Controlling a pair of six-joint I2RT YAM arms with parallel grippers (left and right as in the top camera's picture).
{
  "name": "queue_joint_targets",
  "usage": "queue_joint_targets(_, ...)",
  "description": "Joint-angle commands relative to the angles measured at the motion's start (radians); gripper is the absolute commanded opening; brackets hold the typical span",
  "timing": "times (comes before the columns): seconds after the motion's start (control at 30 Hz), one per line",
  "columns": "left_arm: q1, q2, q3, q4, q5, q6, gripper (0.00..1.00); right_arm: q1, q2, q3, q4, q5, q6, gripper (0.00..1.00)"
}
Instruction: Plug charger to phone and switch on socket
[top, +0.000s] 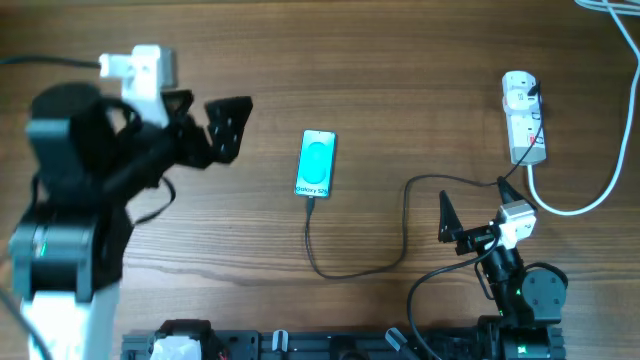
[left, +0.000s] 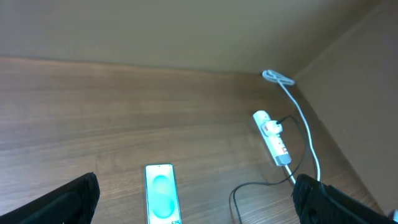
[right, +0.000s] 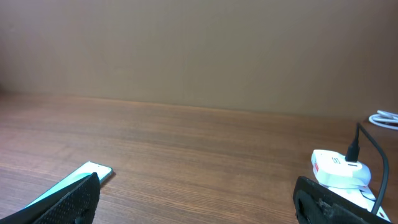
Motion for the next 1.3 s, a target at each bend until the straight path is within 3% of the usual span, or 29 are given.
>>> queue_joint_targets(0.0,0.001,-0.130,0.003,-0.076,-0.153,0.024,1.00,0.005,-0.011,-0.001,0.005,0.010,0.016,1.00)
queue_joint_targets(0.17,0.001,-0.360,-0.192,-0.049,-0.283,0.024,1.00,0.005,-0.011,-0.001,0.005,0.010,0.016,1.00)
queue_joint_targets(0.5,0.001,-0.822,-0.859,0.369,-0.333,0.024,1.00,0.005,-0.011,-0.001,0.005,0.010,0.016,1.00)
queue_joint_targets(0.67,0.001,-0.940,-1.097,0.562,-0.333,0.016,1.00,0.005,-0.011,-0.001,0.005,0.010,0.016,1.00)
queue_joint_targets(0.93,0.024,-1.049,-1.313,0.820,-0.345,0.016,1.00,0.005,-0.011,-0.001,0.005,0.010,0.016,1.00)
queue_joint_targets(1.27,0.023,-1.049,-1.395,0.992,-0.344,0.016,1.00,0.005,-0.011,-0.001,0.005,0.010,0.016,0.99)
